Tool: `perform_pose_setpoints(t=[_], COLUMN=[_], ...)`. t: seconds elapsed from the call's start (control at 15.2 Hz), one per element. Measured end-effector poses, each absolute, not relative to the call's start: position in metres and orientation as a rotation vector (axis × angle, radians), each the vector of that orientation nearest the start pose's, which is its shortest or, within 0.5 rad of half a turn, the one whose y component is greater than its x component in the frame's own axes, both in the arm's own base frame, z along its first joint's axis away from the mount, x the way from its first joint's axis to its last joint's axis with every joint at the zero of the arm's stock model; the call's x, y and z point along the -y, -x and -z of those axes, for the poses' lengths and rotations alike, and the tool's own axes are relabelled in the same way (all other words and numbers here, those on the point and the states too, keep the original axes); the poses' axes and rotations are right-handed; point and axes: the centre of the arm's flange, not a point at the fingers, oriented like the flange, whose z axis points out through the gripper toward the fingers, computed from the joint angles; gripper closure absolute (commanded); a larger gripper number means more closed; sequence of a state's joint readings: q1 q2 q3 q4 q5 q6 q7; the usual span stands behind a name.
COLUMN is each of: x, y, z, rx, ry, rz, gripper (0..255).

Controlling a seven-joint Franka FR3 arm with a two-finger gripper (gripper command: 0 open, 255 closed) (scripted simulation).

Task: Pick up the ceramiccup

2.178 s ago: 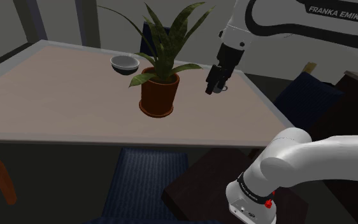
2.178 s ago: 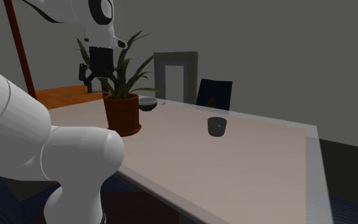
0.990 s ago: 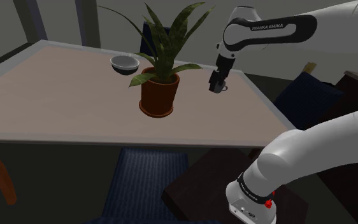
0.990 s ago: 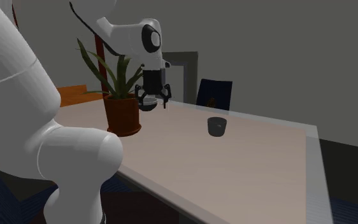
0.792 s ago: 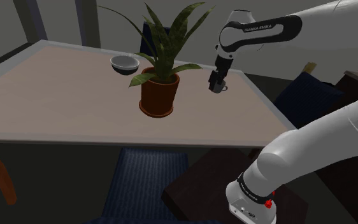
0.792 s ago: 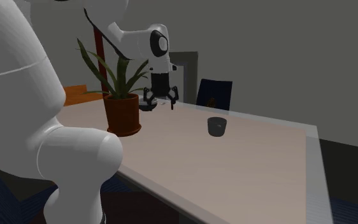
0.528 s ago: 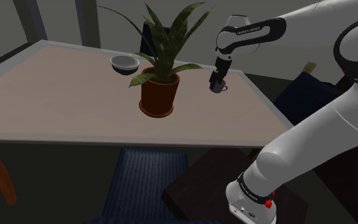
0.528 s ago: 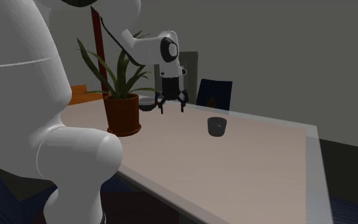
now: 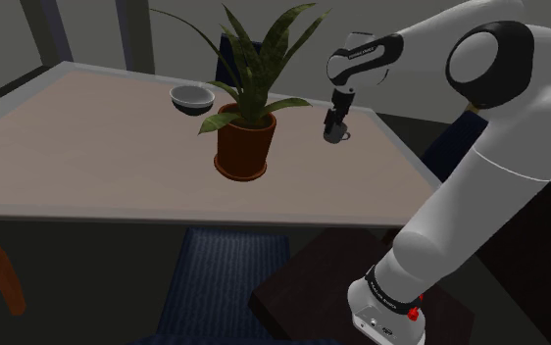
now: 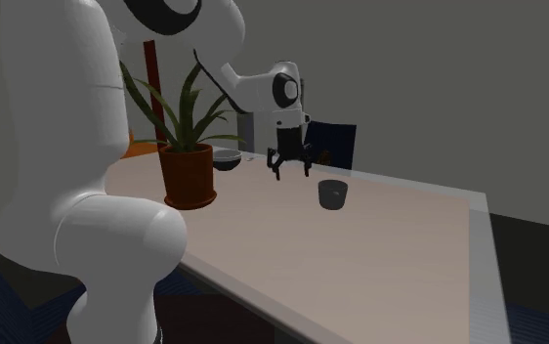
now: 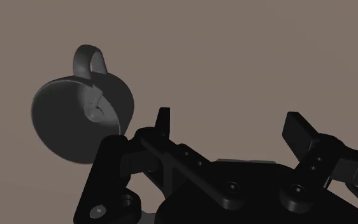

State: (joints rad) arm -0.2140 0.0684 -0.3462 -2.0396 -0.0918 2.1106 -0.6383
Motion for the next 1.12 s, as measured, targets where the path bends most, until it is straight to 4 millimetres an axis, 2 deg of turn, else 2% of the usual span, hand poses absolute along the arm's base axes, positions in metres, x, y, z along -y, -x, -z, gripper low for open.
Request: perform_pose_setpoints(t=[0.53, 0.73, 1.06, 1.12], x=[0.385, 0.395, 0.395, 0.395], y=[-0.524, -0.526, -0.527, -0.527], z=[-0.384, -0.368, -0.344, -0.342], rx=[0.223, 0.226, 0.227, 0.227], ry=[3.265, 3.27, 3.27, 3.27], rz=[-0.104, -0.107, -0.107, -0.107], gripper=[0, 0, 0, 255])
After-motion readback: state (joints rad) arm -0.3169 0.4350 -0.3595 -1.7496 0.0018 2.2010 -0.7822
